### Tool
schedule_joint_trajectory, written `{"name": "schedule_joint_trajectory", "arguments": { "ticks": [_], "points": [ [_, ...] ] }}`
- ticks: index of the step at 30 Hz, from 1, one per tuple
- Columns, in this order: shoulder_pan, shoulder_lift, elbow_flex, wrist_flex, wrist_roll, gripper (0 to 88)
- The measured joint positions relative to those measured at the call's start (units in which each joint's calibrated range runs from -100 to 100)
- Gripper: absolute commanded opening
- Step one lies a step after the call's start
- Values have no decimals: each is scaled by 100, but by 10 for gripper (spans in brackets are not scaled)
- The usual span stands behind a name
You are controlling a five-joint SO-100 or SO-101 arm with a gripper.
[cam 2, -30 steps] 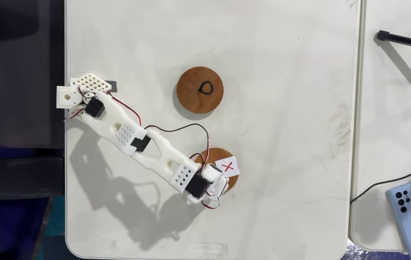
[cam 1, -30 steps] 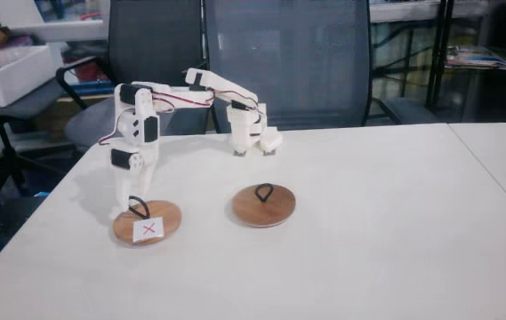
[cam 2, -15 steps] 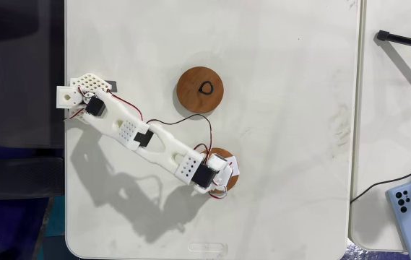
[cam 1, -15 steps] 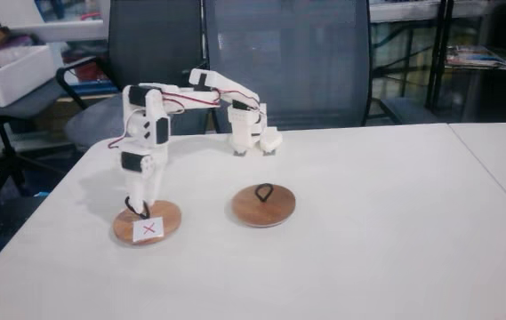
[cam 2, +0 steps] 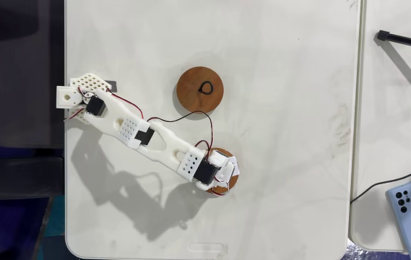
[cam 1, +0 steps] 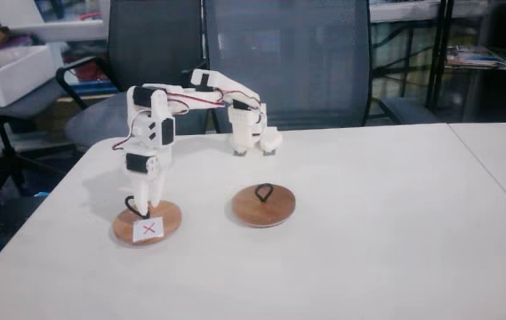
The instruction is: Pick the lid with the red cross and place it on the side.
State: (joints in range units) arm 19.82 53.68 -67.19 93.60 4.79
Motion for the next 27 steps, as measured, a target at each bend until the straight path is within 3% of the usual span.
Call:
{"name": "schedule_joint_trajectory", "arguments": {
  "ticks": [27],
  "points": [
    [262,0,0,0,0,120]
  ]
}}
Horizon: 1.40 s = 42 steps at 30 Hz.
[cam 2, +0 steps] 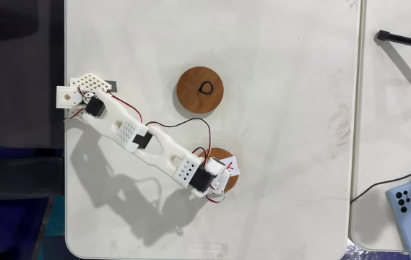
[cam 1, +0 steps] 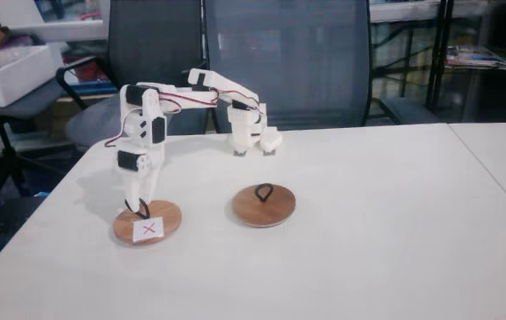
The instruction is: Pick the lid with the red cross and place it on the side.
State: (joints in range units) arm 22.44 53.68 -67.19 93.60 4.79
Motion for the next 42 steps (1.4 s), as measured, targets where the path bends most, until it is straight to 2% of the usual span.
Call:
{"name": "schedule_joint_trajectory", "arguments": {
  "ticks": [12,28,42],
  "points": [
    [0,0,0,0,-119,122],
    [0,0,0,213,378,124],
    [0,0,0,213,404,126]
  ]
}}
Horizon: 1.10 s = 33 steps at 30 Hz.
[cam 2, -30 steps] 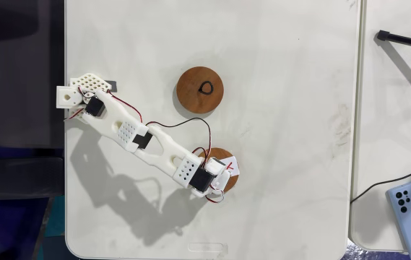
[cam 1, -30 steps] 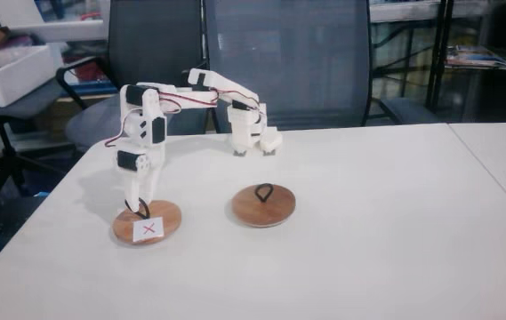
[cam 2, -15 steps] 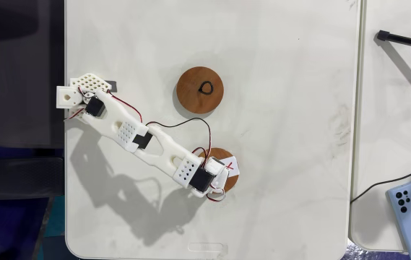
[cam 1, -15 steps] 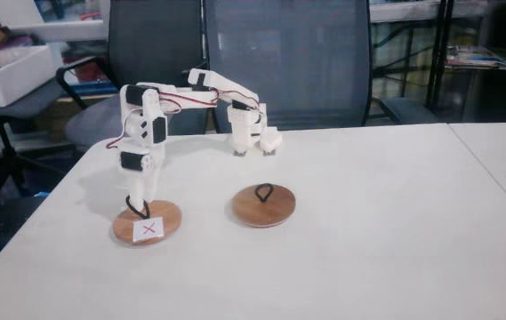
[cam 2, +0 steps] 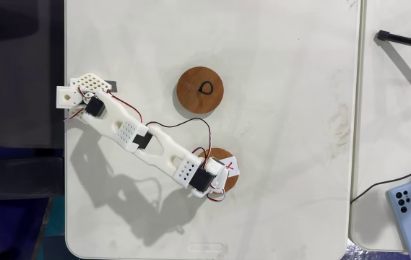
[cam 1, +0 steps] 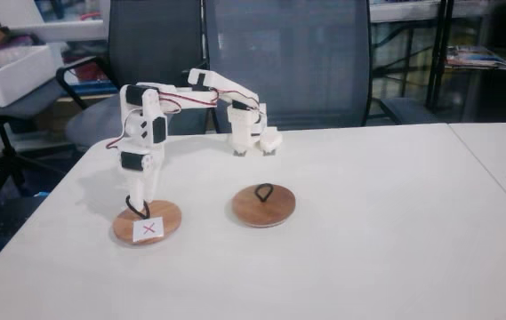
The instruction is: Pick the lid with the red cross and place it on the side.
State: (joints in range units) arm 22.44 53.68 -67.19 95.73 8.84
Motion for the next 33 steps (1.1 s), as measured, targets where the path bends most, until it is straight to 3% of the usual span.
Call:
{"name": "schedule_joint_trajectory", "arguments": {
  "ticks": [8,22,33],
  "points": [
    [0,0,0,0,16,127],
    [0,0,0,0,487,126],
    [-172,0,0,0,492,120]
  ]
}}
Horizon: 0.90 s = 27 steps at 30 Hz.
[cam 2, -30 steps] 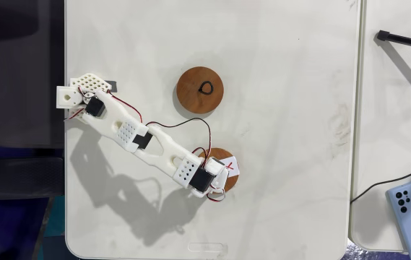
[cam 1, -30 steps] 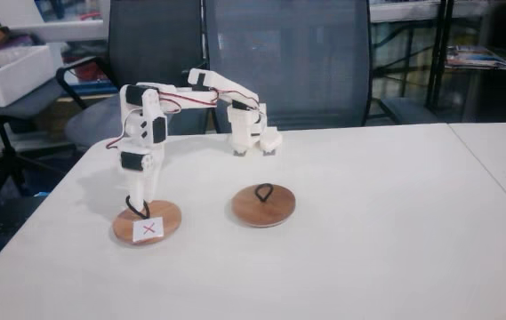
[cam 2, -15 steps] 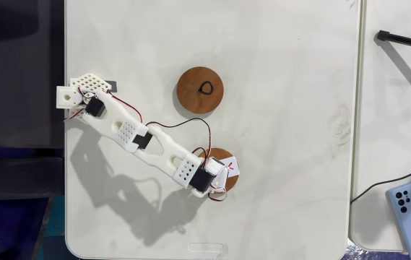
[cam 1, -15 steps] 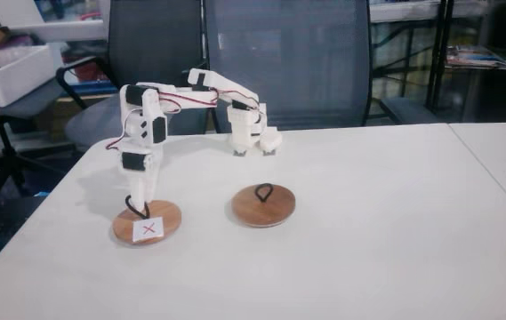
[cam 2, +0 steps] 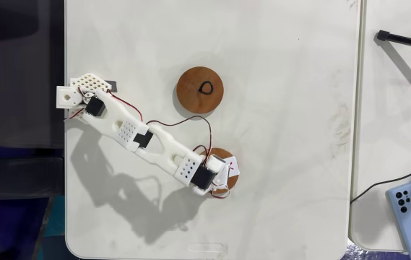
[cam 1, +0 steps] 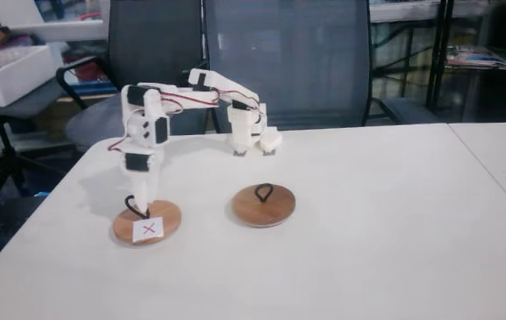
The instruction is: Pick the lid with the red cross and place it on the side.
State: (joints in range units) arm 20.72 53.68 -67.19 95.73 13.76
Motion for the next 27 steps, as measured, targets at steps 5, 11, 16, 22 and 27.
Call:
{"name": "schedule_joint_trajectory", "arguments": {
  "ticks": [5,11,16,22,27],
  "points": [
    [-7,0,0,0,0,119],
    [-52,0,0,0,-10,119],
    [0,0,0,0,-10,119],
    [82,0,0,0,0,119],
    [194,0,0,0,5,119]
  ]
}}
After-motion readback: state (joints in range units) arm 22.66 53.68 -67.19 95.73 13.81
